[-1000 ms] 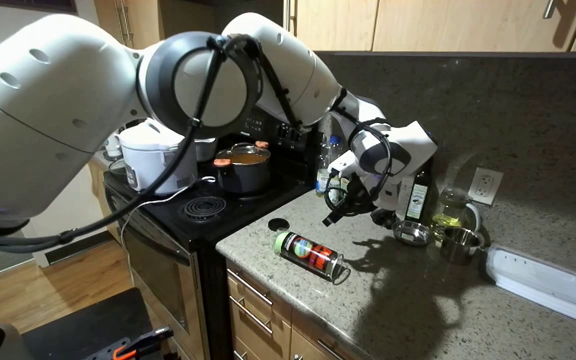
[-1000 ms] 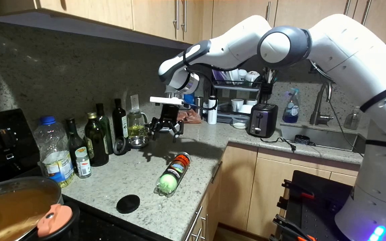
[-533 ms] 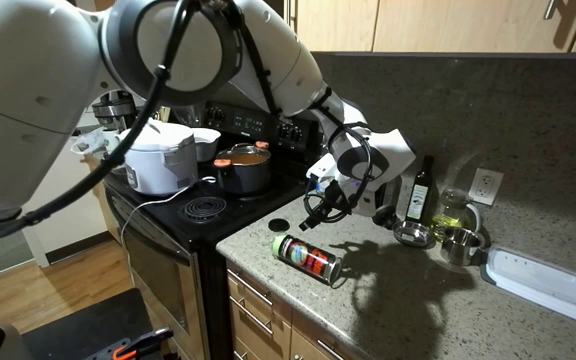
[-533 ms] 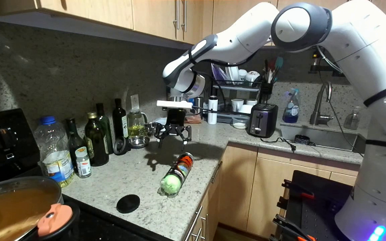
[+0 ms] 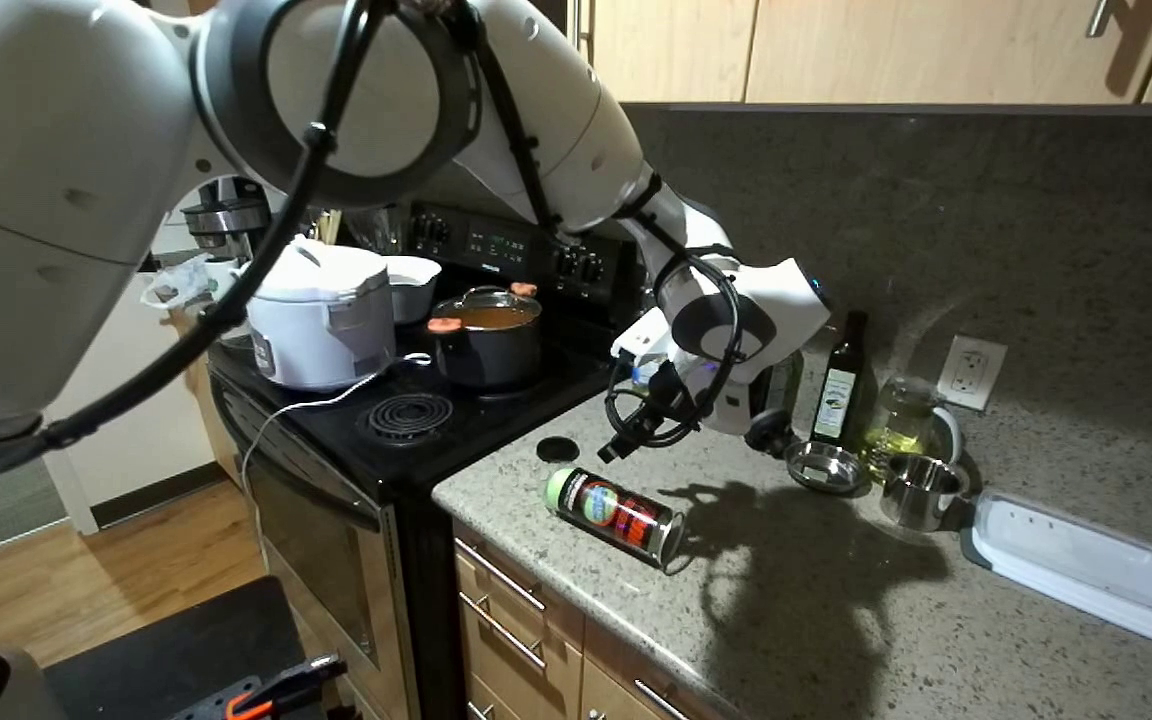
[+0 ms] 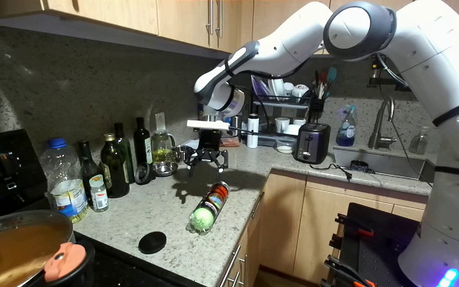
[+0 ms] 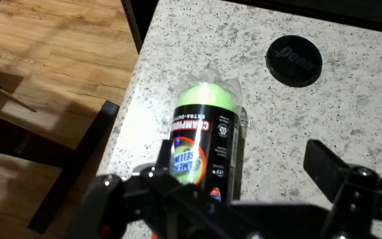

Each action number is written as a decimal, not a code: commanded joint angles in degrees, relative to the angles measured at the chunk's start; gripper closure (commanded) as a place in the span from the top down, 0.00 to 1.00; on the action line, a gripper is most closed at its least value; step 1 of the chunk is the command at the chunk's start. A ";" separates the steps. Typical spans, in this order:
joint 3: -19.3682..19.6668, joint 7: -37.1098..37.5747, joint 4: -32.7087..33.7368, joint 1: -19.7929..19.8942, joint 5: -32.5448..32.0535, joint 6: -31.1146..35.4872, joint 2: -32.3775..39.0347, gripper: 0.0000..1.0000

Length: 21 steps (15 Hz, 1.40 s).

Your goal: Put two tennis balls on the counter

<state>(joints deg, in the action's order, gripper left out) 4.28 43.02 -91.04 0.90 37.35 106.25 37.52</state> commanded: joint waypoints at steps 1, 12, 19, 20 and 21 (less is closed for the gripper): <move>-0.06 1.29 -2.82 -1.31 -0.81 6.58 -1.38 1.00; -0.23 5.69 -20.44 -6.41 -2.50 29.10 -10.10 1.00; -0.48 11.08 -26.56 -6.77 -7.35 30.61 -17.24 1.00; -0.56 12.45 -26.91 -6.55 -8.19 29.96 -17.33 1.00; -0.68 13.73 -27.37 -6.43 -8.92 29.70 -17.39 1.00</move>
<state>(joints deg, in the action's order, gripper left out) 4.14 52.52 -114.68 -5.77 30.84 135.71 22.78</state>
